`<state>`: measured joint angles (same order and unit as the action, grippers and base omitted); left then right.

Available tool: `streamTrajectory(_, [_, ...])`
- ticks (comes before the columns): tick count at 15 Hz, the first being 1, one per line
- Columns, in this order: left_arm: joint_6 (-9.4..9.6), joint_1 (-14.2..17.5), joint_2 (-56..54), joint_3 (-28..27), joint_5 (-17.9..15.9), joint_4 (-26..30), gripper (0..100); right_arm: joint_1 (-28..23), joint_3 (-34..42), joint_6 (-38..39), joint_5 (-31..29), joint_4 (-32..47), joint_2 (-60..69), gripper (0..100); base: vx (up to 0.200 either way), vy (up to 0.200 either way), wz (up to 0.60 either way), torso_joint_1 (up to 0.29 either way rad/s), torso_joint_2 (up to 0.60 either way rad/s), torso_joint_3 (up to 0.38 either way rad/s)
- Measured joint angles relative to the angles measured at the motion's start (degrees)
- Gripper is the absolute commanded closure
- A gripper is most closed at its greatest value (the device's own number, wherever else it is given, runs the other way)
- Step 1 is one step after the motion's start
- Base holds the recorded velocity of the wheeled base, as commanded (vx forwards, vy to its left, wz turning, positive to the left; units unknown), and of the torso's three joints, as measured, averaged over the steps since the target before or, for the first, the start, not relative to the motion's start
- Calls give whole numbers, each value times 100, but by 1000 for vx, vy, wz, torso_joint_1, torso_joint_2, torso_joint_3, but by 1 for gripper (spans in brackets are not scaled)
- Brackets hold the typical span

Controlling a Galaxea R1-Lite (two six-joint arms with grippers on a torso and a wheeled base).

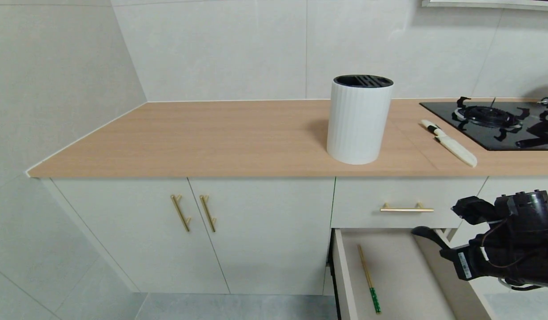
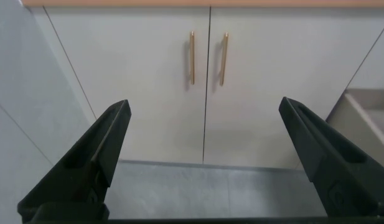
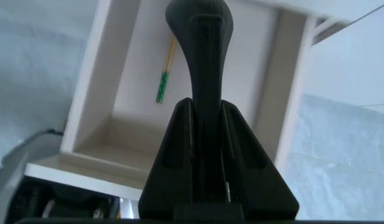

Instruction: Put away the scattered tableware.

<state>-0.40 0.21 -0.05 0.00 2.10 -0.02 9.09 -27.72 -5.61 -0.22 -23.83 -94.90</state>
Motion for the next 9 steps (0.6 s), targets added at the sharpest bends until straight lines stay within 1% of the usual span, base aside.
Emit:
streamTrajectory(2, [0,-2,0,0,0,0,0,52,27,-2,-2,-46,-143,100,0,0,0,-183,483,293])
streamTrajectory(5, [2,-5,0,0,0,-2,0,72,49,4,-5,-315,-441,100,0,0,0,-173,473,312])
streamTrajectory(9, [2,0,0,0,0,0,0,33,199,9,-65,-1240,-1030,100,0,0,0,-154,459,305])
